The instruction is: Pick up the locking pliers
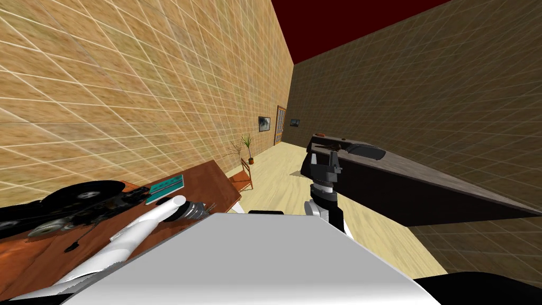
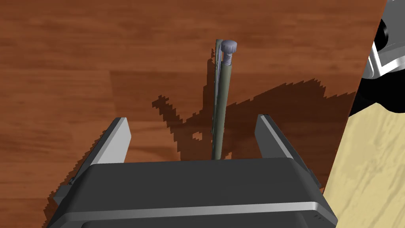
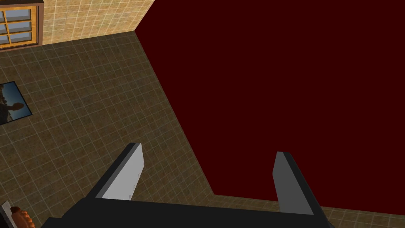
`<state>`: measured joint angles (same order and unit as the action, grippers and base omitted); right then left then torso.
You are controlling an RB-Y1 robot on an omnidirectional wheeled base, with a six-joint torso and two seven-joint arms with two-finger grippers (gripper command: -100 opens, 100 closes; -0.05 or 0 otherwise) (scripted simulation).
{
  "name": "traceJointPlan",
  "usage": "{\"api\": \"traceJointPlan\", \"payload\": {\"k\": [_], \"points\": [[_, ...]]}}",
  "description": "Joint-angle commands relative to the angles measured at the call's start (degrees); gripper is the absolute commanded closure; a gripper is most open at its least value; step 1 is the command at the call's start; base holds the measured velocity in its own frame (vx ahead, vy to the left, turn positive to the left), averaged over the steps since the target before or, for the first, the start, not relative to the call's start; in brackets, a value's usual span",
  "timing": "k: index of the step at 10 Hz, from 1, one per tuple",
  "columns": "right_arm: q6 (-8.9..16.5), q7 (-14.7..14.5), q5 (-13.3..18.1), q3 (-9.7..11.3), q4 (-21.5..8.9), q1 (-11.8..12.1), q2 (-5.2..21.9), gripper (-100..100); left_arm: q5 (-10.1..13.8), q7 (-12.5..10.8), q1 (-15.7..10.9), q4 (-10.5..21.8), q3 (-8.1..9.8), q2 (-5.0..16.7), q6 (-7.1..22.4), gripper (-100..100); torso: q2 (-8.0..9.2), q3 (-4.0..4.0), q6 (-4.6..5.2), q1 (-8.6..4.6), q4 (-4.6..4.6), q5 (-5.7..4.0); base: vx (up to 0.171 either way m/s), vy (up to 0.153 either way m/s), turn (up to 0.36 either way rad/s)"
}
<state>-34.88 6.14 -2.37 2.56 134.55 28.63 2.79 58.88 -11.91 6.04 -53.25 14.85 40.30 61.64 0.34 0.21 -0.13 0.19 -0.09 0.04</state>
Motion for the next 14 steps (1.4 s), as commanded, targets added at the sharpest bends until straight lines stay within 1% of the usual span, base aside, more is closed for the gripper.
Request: {"api": "traceJointPlan", "payload": {"k": [1,2,3,4,5,6,7,8,10,11,12,13,14], "points": [[0.00,0.00,0.00,0.00,0.00,0.00,0.00,0,-2.86,-1.66,-2.86,2.86,-0.50,-1.74,-1.46,-100,0.00,0.00,0.00,0.00,0.00,0.00,-0.108,0.070,-0.099],[0.00,0.00,0.00,0.00,0.00,-0.01,0.00,0,-2.91,-1.66,-4.73,4.78,-0.50,-1.74,-1.46,-100,0.10,0.04,0.03,0.07,0.00,0.02,-0.111,0.082,-0.055],[0.00,0.00,0.00,0.00,0.00,0.00,0.00,0,-2.91,-1.66,-5.63,5.07,-0.50,-1.74,-1.46,-100,0.11,0.06,-0.01,0.12,-0.02,0.02,-0.048,0.037,0.009],[0.00,0.00,0.00,0.00,0.00,0.00,0.00,0,-5.42,-3.36,-8.31,8.71,-0.90,-3.15,-2.60,-100,-0.05,-0.03,0.00,-0.01,0.01,0.00,-0.096,0.063,-0.080],[0.00,0.00,0.00,0.00,0.00,-0.01,0.00,0,-5.60,-3.36,-10.31,9.27,-0.90,-3.15,-2.60,-100,0.03,-0.01,0.04,0.08,0.02,0.06,-0.105,0.068,-0.057],[0.00,0.00,0.00,0.00,0.00,-0.01,0.00,0,-7.93,-5.05,-12.54,12.57,-1.30,-4.56,-3.74,-100,-0.03,-0.04,0.05,0.24,0.03,0.17,-0.142,0.073,-0.103],[0.00,0.00,0.00,0.00,0.00,-0.01,0.00,0,-8.29,-5.05,-14.44,13.47,-1.30,-4.56,-3.74,-100,0.05,-0.03,0.07,0.35,0.08,0.30,-0.148,0.069,-0.054],[0.00,0.00,0.00,0.00,0.00,-0.01,0.00,0,-10.52,-6.74,-16.42,16.06,-1.71,-5.97,-4.87,-100,0.03,-0.05,0.04,0.45,0.10,0.38,-0.174,0.106,-0.087],[0.00,0.00,0.00,0.00,0.00,-0.01,0.00,0,-10.97,-6.74,-19.67,17.67,-1.71,-5.97,-4.87,-100,0.03,-0.09,-0.04,0.63,0.20,0.50,-0.095,0.058,-0.032],[0.00,0.00,0.00,0.00,0.00,0.00,0.00,0,-13.66,-8.44,-21.32,19.33,-2.11,-7.37,-6.01,-100,-0.21,-0.22,-0.04,0.45,0.24,0.47,-0.105,0.030,-0.101],[0.00,0.00,0.00,0.00,0.00,-0.01,0.00,0,-13.66,-8.44,-22.33,19.51,-2.11,-7.37,-6.01,-100,-0.13,-0.19,-0.01,0.43,0.24,0.46,-0.114,0.047,-0.049],[0.00,0.00,0.00,0.00,0.00,0.00,0.00,0,-13.66,-8.44,-24.35,21.55,-2.11,-7.37,-6.01,-100,-0.12,-0.18,-0.04,0.48,0.23,0.46,-0.053,0.032,0.012],[0.00,0.00,0.00,0.00,0.00,0.00,0.00,0,-13.66,-8.44,-24.35,21.87,-2.11,-7.37,-6.01,-100,-0.26,-0.25,-0.05,0.45,0.26,0.46,-0.008,0.012,0.008]]}}
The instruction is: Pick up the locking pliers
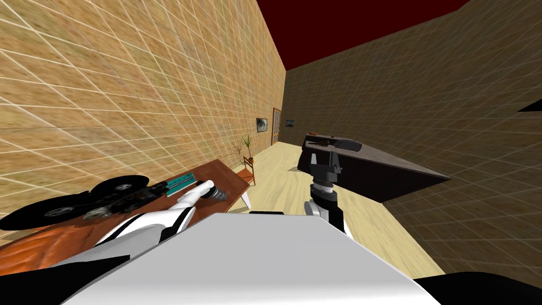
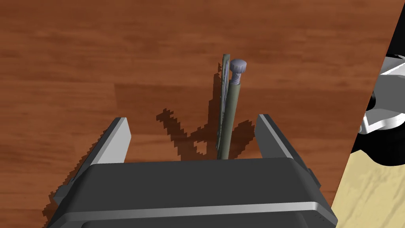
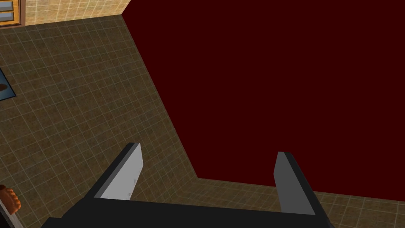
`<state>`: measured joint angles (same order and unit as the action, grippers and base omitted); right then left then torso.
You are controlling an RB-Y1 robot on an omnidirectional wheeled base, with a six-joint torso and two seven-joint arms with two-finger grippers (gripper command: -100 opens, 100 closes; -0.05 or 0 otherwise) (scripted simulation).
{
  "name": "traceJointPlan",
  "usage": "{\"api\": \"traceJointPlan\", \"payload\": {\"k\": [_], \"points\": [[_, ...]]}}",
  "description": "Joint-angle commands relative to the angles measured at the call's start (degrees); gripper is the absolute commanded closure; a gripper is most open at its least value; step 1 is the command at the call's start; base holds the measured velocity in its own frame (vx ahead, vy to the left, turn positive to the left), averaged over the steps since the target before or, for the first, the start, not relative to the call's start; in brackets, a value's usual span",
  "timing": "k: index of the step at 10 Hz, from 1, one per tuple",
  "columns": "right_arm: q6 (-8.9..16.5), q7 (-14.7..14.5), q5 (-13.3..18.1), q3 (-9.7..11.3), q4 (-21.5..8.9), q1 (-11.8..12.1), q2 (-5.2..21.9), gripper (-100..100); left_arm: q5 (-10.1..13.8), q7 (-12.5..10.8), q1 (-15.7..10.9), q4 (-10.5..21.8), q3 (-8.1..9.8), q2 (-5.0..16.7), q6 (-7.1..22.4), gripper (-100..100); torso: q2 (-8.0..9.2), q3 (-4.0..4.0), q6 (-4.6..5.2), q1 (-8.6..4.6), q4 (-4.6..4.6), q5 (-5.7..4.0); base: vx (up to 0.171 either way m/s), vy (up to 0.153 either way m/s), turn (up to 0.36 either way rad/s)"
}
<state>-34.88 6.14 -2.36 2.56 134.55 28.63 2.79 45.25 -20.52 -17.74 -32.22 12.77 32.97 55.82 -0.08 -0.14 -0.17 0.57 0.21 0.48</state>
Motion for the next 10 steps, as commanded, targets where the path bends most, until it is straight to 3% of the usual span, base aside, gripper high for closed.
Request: {"api": "traceJointPlan", "payload": {"k": [1,2,3,4,6,7,8,9,10], "points": [[0.00,0.00,0.00,0.00,0.00,0.00,0.00,0,-2.72,-1.52,-2.86,2.86,-0.43,-1.45,-1.32,-100,0.00,0.00,0.00,0.00,0.00,0.00,-0.091,0.056,-0.089],[0.00,0.00,0.00,0.00,0.00,-0.01,0.00,0,-2.72,-1.52,-5.09,5.04,-0.43,-1.45,-1.32,-100,0.18,0.08,0.03,0.12,-0.02,0.02,-0.109,0.077,-0.063],[0.00,0.00,0.00,0.00,0.00,-0.01,0.00,0,-2.72,-1.52,-5.24,5.04,-0.43,-1.45,-1.32,-100,0.26,0.14,0.00,0.19,-0.05,0.04,-0.062,0.033,-0.006],[0.00,0.00,0.00,0.00,0.00,0.00,0.00,0,-5.41,-3.22,-7.29,6.66,-0.83,-2.86,-2.46,-100,0.17,0.10,-0.01,0.09,-0.04,0.02,-0.115,0.035,-0.098],[0.00,0.00,0.00,0.00,0.00,-0.01,0.00,0,-5.41,-3.22,-9.01,6.51,-0.83,-2.86,-2.46,-100,0.32,0.18,-0.01,0.07,-0.07,0.01,-0.089,0.033,-0.023],[0.00,0.00,0.00,0.00,0.00,0.00,0.00,0,-5.41,-3.22,-9.92,9.24,-0.83,-2.86,-2.46,-100,0.17,0.10,-0.01,0.04,-0.04,0.00,-0.016,0.016,0.005],[0.00,0.00,0.00,0.00,0.00,0.00,0.00,0,-8.09,-4.91,-12.53,11.21,-1.23,-4.27,-3.59,-100,0.03,0.01,-0.02,0.01,0.00,0.01,-0.117,0.059,-0.080],[0.00,0.00,0.00,0.00,0.00,-0.01,0.00,0,-8.09,-4.91,-14.60,13.44,-1.23,-4.27,-3.59,-100,0.25,0.13,0.02,0.12,-0.04,0.02,-0.118,0.040,-0.096],[0.00,0.00,0.00,0.00,-0.01,-0.01,0.00,0,-7.66,-4.31,-13.38,12.14,-1.14,-3.88,-3.39,-100,0.28,0.17,0.00,0.06,-0.07,0.03,-0.016,-0.012,-0.023]]}}
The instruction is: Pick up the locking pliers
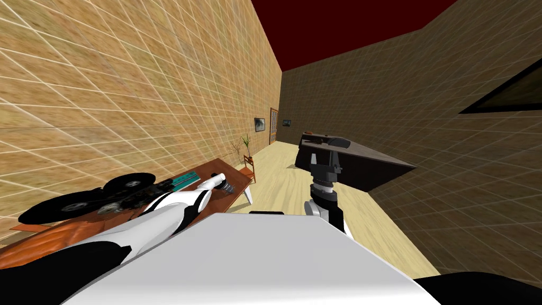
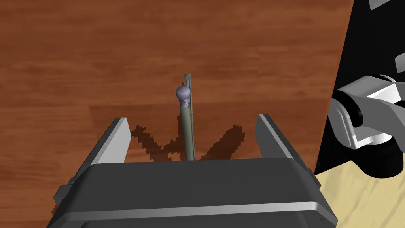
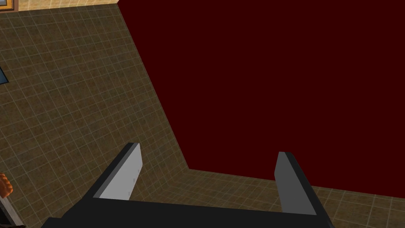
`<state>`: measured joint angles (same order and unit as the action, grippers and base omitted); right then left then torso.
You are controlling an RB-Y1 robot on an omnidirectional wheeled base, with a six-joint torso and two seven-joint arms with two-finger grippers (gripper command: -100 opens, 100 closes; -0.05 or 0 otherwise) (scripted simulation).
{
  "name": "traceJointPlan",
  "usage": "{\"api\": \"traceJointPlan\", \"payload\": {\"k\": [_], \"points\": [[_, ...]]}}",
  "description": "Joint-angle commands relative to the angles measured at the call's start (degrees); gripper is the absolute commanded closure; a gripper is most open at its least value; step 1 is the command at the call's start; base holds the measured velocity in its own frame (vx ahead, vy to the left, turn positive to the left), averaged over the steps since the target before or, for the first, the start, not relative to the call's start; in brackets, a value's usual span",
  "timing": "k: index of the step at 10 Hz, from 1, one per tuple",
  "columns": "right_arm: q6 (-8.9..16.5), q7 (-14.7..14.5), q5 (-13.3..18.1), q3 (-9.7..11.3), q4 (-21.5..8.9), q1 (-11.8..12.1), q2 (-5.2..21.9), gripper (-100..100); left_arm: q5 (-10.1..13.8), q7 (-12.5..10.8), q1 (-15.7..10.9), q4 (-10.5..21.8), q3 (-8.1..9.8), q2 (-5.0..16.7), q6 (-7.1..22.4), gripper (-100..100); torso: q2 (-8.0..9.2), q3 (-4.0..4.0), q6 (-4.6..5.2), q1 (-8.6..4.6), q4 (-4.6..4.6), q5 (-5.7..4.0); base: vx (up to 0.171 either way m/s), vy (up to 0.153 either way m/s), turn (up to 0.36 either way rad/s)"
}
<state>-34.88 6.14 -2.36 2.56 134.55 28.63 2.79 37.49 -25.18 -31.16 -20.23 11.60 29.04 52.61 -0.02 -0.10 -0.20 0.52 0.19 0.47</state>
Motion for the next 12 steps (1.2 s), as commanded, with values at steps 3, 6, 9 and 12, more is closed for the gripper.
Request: {"api": "traceJointPlan", "payload": {"k": [3,6,9,12], "points": [[0.00,0.00,0.00,0.00,0.00,0.00,0.00,0,0.01,0.01,-0.02,-0.01,0.02,0.07,-0.07,100,-0.13,-0.09,0.03,0.00,0.06,0.03,-0.002,0.000,0.002],[0.00,0.00,0.00,0.00,0.00,0.00,0.00,0,0.02,-0.05,0.00,0.01,0.04,0.07,-0.08,0,-0.18,-0.12,0.06,0.03,0.07,0.04,0.000,0.000,0.000],[-0.01,0.00,0.00,0.00,0.01,0.03,0.00,0,5.04,3.13,7.55,-6.95,0.74,2.48,1.89,100,-0.83,-0.46,0.00,-0.15,0.15,-0.04,0.170,-0.066,0.121],[-0.01,0.00,0.00,0.00,0.01,0.02,0.00,0,7.72,4.83,12.85,-11.15,1.14,3.89,3.02,100,-0.76,-0.47,0.00,-0.18,0.22,0.03,0.133,-0.064,0.045]]}}
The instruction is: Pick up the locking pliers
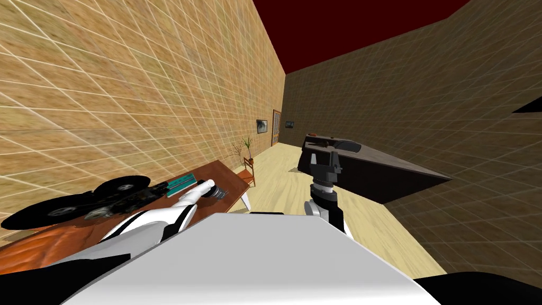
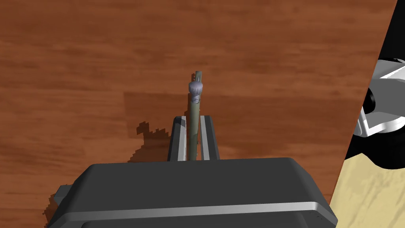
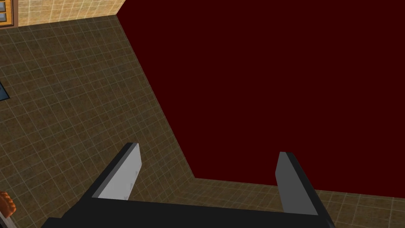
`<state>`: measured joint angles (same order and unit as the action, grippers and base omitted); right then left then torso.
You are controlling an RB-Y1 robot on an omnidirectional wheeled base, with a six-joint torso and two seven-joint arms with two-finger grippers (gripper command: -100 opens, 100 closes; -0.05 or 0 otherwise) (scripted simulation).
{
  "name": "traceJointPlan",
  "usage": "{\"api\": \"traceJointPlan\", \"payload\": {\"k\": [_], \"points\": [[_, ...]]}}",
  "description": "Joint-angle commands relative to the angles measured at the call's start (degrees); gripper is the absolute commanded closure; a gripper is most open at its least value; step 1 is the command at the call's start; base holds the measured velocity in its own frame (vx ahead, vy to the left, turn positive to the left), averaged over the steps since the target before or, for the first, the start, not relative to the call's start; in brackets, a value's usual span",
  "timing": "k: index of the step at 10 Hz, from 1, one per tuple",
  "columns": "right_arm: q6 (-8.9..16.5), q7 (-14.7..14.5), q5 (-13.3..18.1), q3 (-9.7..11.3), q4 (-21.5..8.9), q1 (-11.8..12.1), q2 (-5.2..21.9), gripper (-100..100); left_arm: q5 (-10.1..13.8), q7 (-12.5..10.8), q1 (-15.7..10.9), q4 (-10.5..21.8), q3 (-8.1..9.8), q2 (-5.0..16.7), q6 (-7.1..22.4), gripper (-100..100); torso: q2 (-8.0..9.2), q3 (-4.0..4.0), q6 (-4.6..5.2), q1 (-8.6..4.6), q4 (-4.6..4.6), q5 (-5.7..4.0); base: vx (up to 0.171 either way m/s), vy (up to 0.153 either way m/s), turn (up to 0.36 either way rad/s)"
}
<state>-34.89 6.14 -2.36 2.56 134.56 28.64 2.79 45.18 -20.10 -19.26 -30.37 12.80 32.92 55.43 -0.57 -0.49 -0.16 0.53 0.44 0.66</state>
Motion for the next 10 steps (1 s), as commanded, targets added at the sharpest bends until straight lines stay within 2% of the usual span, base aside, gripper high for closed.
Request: {"api": "traceJointPlan", "payload": {"k": [1,2,3,4,5,6,7,8,9,10], "points": [[0.00,0.00,0.00,0.00,0.00,0.00,0.00,0,2.73,1.45,2.86,-2.86,0.34,1.41,1.34,100,0.00,0.00,0.00,0.00,0.00,0.00,0.107,-0.057,0.073],[0.00,0.00,0.00,0.00,0.00,0.01,0.00,0,2.73,1.45,4.47,-4.20,0.34,1.41,1.34,100,-0.17,-0.09,-0.04,0.08,0.04,0.06,0.108,-0.067,0.067],[0.00,0.00,0.00,0.00,0.00,0.01,0.00,0,5.04,3.14,7.02,-7.52,0.74,2.81,2.47,100,-0.18,-0.12,-0.04,0.09,0.06,0.07,0.133,-0.068,0.106],[0.00,0.00,0.00,0.00,0.00,0.01,0.00,0,5.41,3.14,9.19,-9.41,0.74,2.81,2.47,100,-0.28,-0.16,-0.07,0.10,0.06,0.05,0.138,-0.077,0.060],[0.00,0.00,0.00,0.00,0.00,0.01,0.00,0,5.41,3.14,10.31,-9.41,0.74,2.81,2.47,100,-0.33,-0.19,-0.01,0.07,0.08,0.08,0.067,-0.044,-0.013],[0.00,0.00,0.00,0.00,0.00,0.00,0.00,0,8.02,4.83,12.68,-12.73,1.14,4.22,3.61,100,-0.15,-0.11,-0.04,0.17,0.08,0.13,0.106,-0.075,0.099],[0.00,0.00,0.00,0.00,0.00,0.01,0.00,0,8.10,4.83,14.89,-13.61,1.14,4.22,3.61,100,-0.22,-0.12,-0.09,0.08,0.04,0.05,0.118,-0.072,0.059],[0.00,0.00,0.00,0.00,0.00,0.01,0.00,0,8.10,4.83,14.99,-13.61,1.14,4.22,3.61,100,-0.23,-0.16,-0.08,0.11,0.09,0.09,0.051,-0.027,-0.005],[0.00,0.00,0.00,0.00,0.00,0.00,0.00,0,10.79,6.53,16.99,-15.17,1.54,5.63,4.74,100,-0.10,-0.08,-0.04,0.23,0.05,0.12,0.103,-0.040,0.066],[0.00,0.00,0.00,-0.01,0.00,0.01,0.00,0,10.79,6.53,18.38,-16.14,1.54,5.63,4.74,100,-0.20,-0.11,-0.09,0.21,0.04,0.07,0.119,-0.062,0.070]]}}
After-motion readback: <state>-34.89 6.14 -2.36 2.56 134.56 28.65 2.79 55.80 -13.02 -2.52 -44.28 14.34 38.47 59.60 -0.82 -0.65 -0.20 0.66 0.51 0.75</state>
